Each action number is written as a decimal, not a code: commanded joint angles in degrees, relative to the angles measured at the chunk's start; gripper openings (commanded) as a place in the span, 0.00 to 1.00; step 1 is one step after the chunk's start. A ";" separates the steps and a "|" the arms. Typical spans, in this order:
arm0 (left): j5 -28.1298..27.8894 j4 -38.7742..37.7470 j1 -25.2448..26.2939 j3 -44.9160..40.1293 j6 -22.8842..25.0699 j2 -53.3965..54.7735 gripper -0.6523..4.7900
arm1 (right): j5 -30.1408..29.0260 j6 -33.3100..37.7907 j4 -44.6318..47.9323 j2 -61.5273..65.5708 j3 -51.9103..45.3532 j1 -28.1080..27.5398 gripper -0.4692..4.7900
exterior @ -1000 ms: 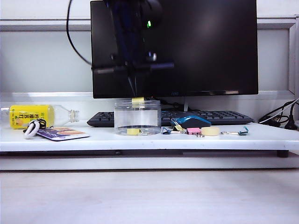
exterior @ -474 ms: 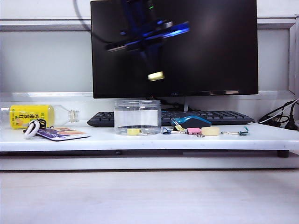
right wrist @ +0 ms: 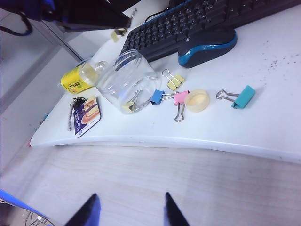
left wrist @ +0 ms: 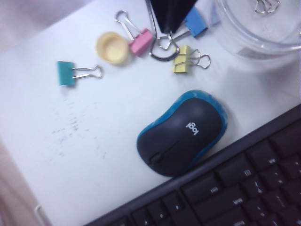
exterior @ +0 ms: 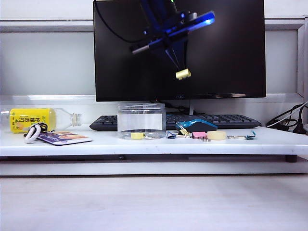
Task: Take the clips out of the round transparent plastic box and place them on the table.
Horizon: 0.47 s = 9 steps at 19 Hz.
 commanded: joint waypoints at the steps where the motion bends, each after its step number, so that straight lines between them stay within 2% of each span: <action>1: 2.36 0.76 -0.28 0.11 0.61 2.34 0.11 | 0.09 -0.39 0.59 0.02 0.26 -0.02 0.42; 9: 4.35 4.15 -0.33 0.13 0.39 9.35 0.11 | 0.07 -0.37 0.57 0.04 0.26 -0.02 0.42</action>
